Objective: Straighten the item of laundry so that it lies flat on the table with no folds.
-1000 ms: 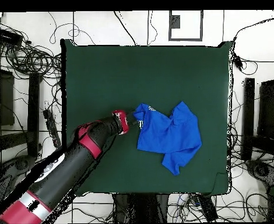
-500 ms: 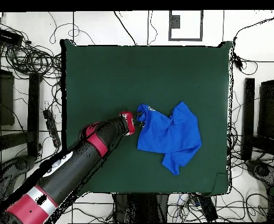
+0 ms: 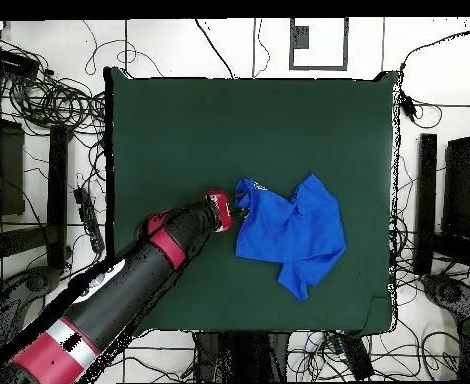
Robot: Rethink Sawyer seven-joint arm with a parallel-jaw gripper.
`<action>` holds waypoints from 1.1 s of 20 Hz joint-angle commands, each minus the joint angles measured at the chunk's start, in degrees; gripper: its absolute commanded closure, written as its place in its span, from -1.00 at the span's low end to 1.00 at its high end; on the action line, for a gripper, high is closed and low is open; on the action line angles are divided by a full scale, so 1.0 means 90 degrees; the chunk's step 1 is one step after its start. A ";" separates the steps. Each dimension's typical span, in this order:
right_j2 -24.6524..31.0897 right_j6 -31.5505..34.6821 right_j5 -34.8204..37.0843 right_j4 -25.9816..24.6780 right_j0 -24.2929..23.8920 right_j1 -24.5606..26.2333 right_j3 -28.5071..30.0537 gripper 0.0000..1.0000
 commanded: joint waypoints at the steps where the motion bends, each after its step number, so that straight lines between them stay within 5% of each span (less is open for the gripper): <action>1: 0.0432 0.0236 -0.0143 -0.0209 0.0016 0.0395 0.0130 -1.00; 11: 0.0268 0.0224 -0.0389 -0.0569 -0.0132 0.0321 0.0388 -1.00; 22: 0.0830 0.0110 -0.1404 -0.0726 -0.0611 0.0151 0.0329 -1.00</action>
